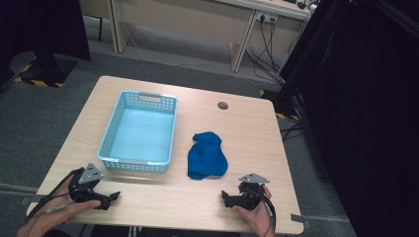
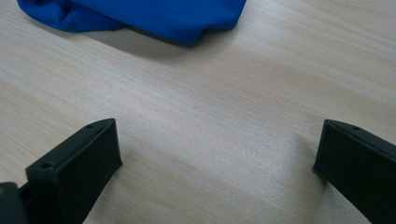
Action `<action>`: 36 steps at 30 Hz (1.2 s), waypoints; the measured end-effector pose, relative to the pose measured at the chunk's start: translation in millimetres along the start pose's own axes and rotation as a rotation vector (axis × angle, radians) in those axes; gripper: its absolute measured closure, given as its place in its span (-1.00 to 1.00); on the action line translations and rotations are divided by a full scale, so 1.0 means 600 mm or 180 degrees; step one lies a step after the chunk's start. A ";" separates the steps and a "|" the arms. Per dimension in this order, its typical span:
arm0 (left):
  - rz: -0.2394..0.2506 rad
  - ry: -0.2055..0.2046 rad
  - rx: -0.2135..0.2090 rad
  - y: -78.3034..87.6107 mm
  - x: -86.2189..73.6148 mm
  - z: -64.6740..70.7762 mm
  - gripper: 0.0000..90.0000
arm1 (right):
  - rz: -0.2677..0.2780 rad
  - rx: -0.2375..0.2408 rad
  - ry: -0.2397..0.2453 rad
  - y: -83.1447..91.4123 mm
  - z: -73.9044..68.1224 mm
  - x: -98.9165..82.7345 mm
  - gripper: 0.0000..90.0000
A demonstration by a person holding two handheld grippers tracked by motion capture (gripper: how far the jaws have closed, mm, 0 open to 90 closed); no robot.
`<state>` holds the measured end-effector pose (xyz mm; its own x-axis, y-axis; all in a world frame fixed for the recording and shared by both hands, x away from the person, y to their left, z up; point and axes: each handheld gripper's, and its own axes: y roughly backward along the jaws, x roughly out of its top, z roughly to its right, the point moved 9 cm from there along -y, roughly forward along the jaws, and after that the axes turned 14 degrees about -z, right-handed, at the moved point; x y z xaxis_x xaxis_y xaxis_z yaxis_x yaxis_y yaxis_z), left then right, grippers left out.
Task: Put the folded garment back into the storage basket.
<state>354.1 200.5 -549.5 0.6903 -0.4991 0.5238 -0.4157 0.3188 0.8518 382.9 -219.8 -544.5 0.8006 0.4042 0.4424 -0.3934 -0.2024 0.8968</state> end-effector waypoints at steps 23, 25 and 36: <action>0.0000 0.0000 0.0000 0.000 0.000 0.000 -1.00 | 0.0183 0.0167 -0.0047 0.016 -0.008 0.024 -0.93; 0.0000 -0.0005 0.0004 0.000 0.000 0.000 -1.00 | 0.0198 0.0192 -0.0044 0.016 -0.009 0.027 -0.93; 0.0000 -0.0002 0.0006 0.000 0.000 0.000 -1.00 | 0.0257 0.0251 -0.0056 0.021 -0.013 0.046 -0.93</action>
<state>354.2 200.6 -549.5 0.6899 -0.4996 0.5239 -0.4169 0.3173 0.8517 396.4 -204.3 -520.9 0.7758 0.3682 0.5125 -0.4207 -0.3035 0.8549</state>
